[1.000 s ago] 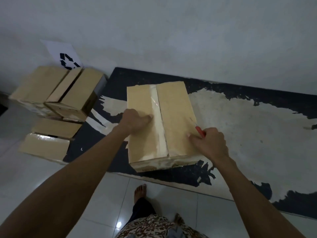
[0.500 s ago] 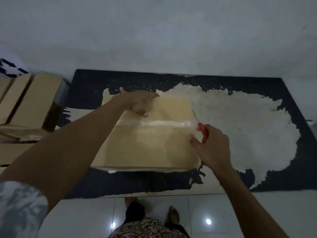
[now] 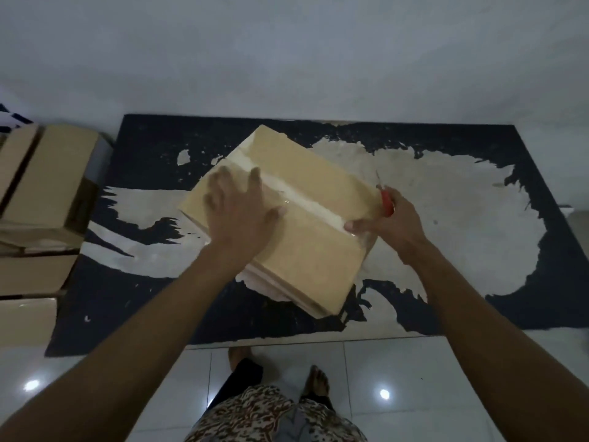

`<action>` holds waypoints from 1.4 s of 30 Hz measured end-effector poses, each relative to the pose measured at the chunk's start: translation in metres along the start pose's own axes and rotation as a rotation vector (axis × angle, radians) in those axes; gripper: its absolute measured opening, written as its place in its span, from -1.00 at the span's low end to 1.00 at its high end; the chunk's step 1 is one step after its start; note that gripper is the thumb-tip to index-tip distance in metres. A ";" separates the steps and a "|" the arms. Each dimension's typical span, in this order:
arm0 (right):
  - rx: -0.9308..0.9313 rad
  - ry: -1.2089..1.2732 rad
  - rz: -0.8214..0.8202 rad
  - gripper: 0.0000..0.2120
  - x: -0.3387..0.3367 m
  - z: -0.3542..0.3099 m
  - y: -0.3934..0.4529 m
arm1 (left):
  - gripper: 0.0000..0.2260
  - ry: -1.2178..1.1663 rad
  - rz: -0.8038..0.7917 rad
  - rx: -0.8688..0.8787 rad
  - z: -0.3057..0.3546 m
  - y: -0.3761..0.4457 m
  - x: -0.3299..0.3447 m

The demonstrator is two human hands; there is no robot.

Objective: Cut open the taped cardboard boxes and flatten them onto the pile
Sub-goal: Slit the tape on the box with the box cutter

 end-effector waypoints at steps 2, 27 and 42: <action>-0.001 -0.024 0.031 0.14 -0.002 -0.002 0.003 | -0.16 -0.063 -0.063 -0.220 -0.037 -0.030 0.008; -0.651 -0.648 -0.136 -0.65 0.036 -0.013 -0.155 | -0.47 0.059 -0.132 0.466 -0.009 -0.077 0.023; -0.631 -0.911 -0.111 -0.63 0.070 -0.018 -0.164 | -0.58 0.010 -0.256 0.427 -0.015 -0.086 0.026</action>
Point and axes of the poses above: each hand's wrist, its own y-axis towards the middle knuckle, its own x-axis out of the palm, z = x × y, the point moved 8 cm from there along y, towards the middle knuckle, and after that the axes turned 3 degrees about z, right-handed, at the moved point
